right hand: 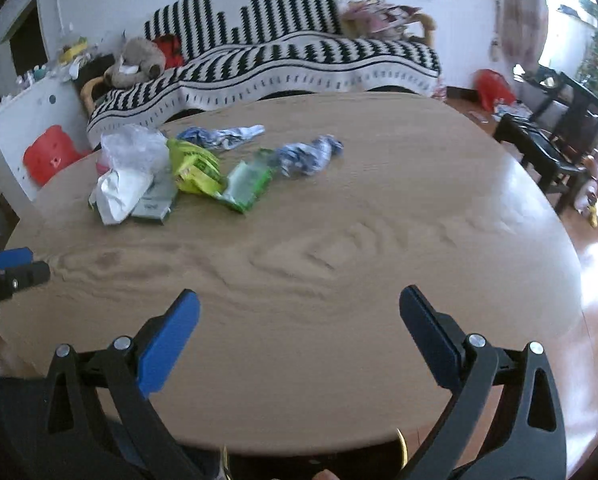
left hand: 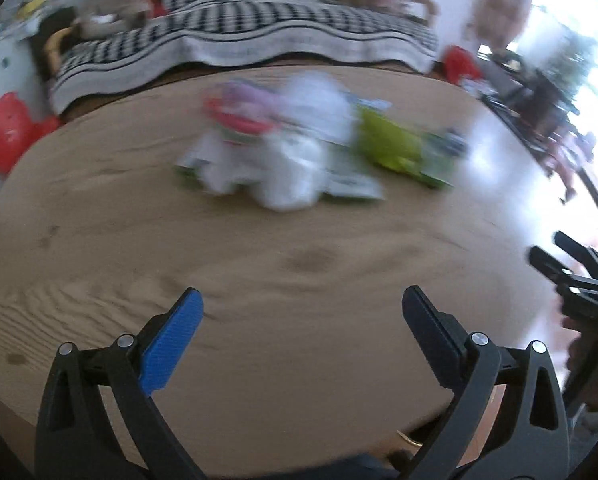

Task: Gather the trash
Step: 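Grasp the white paper with the left tool while the right tool grasps the green tray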

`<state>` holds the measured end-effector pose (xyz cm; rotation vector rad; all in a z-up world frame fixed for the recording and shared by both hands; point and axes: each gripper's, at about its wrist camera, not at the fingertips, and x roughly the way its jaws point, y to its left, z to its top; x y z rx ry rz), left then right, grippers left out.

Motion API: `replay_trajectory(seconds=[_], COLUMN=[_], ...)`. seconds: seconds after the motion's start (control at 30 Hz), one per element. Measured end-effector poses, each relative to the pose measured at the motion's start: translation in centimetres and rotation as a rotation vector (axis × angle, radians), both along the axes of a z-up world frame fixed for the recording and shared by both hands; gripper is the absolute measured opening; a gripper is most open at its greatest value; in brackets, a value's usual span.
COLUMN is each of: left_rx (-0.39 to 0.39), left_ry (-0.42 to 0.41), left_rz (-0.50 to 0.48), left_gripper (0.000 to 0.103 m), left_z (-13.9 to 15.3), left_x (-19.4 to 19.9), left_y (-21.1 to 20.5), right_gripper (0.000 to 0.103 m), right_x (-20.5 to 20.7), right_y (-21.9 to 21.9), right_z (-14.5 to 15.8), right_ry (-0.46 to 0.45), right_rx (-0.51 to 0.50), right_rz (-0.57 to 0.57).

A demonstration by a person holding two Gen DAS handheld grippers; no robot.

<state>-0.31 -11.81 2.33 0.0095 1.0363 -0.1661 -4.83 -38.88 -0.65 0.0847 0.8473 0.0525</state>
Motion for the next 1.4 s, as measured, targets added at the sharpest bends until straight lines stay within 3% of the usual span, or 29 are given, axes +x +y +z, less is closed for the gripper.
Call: replay_trajectory(seconds=[0.17,0.43,0.7,0.87,1.13,1.17,1.2,1.23,1.27,1.3,1.33,1.4], left_rx=[0.031,0.089,0.125,0.192,0.188,0.186,0.16,0.107,0.088,0.096,0.081,0.048], left_ry=[0.027,0.041,0.05,0.053,0.067,0.073,0.082,0.076,0.057,0.065,0.069,0.079], left_rz=[0.062,0.009,-0.05,-0.077,-0.13,-0.128,-0.131,-0.139,-0.132,-0.112,-0.111,-0.114], left_gripper=[0.097,0.097,0.097,0.097,0.097,0.096,0.085,0.059,0.042,0.042,0.039,0.034], left_z=[-0.1,-2.6,-3.5,-4.8,-6.1,-6.2,-6.3,-6.1,-5.8,-5.7,-5.7,-5.6], left_x=[5.1,11.0,14.2,15.7,17.1,17.1,17.2,17.2,17.2,17.3,17.3,16.9], left_y=[3.5,4.5,5.1,4.5,4.5,4.6,4.8,4.9,5.1,5.2,5.1,5.0], right_gripper=[0.097,0.097,0.097,0.097,0.097,0.096,0.095,0.084,0.062,0.048,0.024,0.02], right_x=[5.9,12.8,13.6,13.9,13.2,12.9,12.6,12.4,12.1,12.0,12.0,11.7], right_y=[1.7,2.6,2.3,1.9,2.1,2.3,2.5,2.6,2.7,2.7,2.6,2.9], right_z=[-0.1,-2.7,-5.3,-5.5,-5.8,-5.8,-5.8,-5.6,-5.3,-5.1,-4.9,-4.7], right_ry=[0.023,0.09,0.126,0.121,0.098,0.089,0.075,0.065,0.048,0.048,0.058,0.062], right_rx=[-0.037,-0.107,-0.07,-0.041,-0.035,-0.033,-0.029,-0.02,0.0,0.041,0.078,0.07], right_rz=[-0.033,-0.079,-0.067,-0.046,0.042,0.05,0.061,0.072,0.093,0.107,0.111,0.109])
